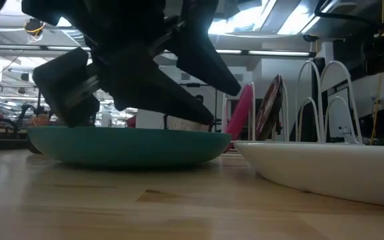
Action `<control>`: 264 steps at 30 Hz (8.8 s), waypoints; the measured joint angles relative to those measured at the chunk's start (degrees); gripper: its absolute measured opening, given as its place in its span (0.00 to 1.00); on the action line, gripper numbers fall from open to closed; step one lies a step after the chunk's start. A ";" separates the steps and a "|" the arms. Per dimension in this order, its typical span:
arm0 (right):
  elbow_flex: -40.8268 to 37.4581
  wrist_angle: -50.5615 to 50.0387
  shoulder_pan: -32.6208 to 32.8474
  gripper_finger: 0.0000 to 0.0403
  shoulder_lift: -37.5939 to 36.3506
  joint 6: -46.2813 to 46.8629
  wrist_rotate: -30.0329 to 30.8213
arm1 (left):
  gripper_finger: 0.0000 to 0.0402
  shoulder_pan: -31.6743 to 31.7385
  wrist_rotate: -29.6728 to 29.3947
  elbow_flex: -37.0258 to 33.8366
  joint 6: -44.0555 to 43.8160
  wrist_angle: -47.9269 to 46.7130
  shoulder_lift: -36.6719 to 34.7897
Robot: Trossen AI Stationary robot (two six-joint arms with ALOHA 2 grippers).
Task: Sort dishes
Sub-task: Put the white plate in the white dish rack
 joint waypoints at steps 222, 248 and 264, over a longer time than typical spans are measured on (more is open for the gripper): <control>56.35 -55.92 -44.67 0.16 30.22 -22.08 36.10 | 0.45 -1.89 -74.01 0.26 -77.21 -54.61 -2.89; 56.48 -55.95 -47.36 0.38 29.76 -24.26 20.02 | 0.45 -1.89 -72.04 0.26 -77.22 -54.59 -2.86; 56.87 -56.06 -47.28 0.43 29.85 -38.06 16.72 | 0.45 -1.89 -72.02 0.26 -76.73 -54.61 -2.86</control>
